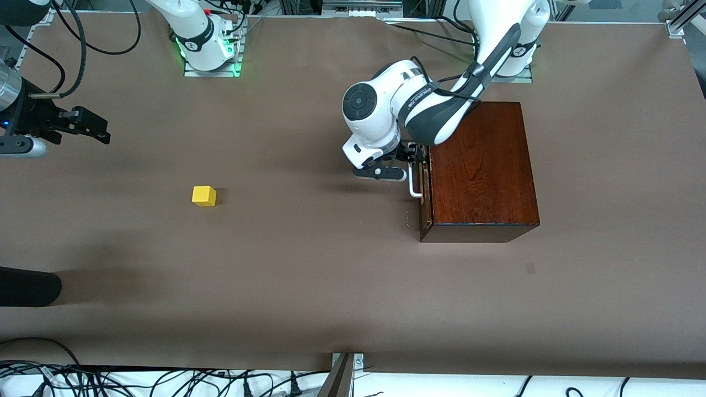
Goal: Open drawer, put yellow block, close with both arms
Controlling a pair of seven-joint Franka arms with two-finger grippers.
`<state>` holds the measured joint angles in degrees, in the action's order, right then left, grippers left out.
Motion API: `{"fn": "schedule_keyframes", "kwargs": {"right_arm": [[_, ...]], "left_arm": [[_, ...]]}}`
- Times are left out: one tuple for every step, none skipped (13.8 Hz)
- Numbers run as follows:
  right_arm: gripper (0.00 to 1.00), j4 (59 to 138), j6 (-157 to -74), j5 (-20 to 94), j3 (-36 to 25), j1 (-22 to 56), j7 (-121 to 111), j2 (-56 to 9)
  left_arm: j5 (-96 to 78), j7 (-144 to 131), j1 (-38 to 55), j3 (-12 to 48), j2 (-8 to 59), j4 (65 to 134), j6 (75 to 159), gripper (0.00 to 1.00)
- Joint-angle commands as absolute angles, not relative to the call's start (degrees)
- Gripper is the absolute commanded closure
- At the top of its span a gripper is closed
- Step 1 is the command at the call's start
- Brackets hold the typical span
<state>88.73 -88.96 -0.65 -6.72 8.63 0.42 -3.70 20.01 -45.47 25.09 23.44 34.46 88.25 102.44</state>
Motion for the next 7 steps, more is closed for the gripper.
{"fn": "schedule_keyframes", "kwargs": {"right_arm": [[0.00, 87.45, -88.85, -0.79, -6.50, 8.79, 1.15, -4.48], [0.00, 87.45, -89.03, -0.53, -6.50, 8.53, 0.79, -4.83], [0.00, 87.54, -90.25, -0.35, -6.50, 8.53, 0.62, -5.44], [0.00, 87.45, -90.87, -0.18, -6.50, 8.53, 0.53, -6.58], [0.00, 87.45, -91.49, -0.18, -6.42, 8.79, 0.53, -6.59], [0.00, 87.45, -91.41, -0.18, -6.42, 8.79, 0.53, -6.59], [0.00, 87.54, -90.88, -0.26, -6.42, 8.79, 0.27, -6.85]], "left_arm": [[22.32, -46.76, 25.84, 23.29, 36.03, 87.01, 102.39, 0.00], [22.32, -46.93, 25.93, 23.29, 36.21, 87.01, 102.39, 0.00], [22.24, -47.02, 25.84, 23.29, 36.65, 87.01, 102.83, 0.00], [22.24, -47.63, 25.93, 23.29, 36.82, 87.01, 103.35, 0.00], [22.24, -48.68, 25.93, 23.38, 37.44, 87.01, 103.88, 0.00], [22.24, -49.82, 25.93, 23.38, 37.70, 86.92, 105.28, 0.00], [22.06, -50.88, 26.28, 23.38, 38.05, 86.92, 107.03, 0.00]]}}
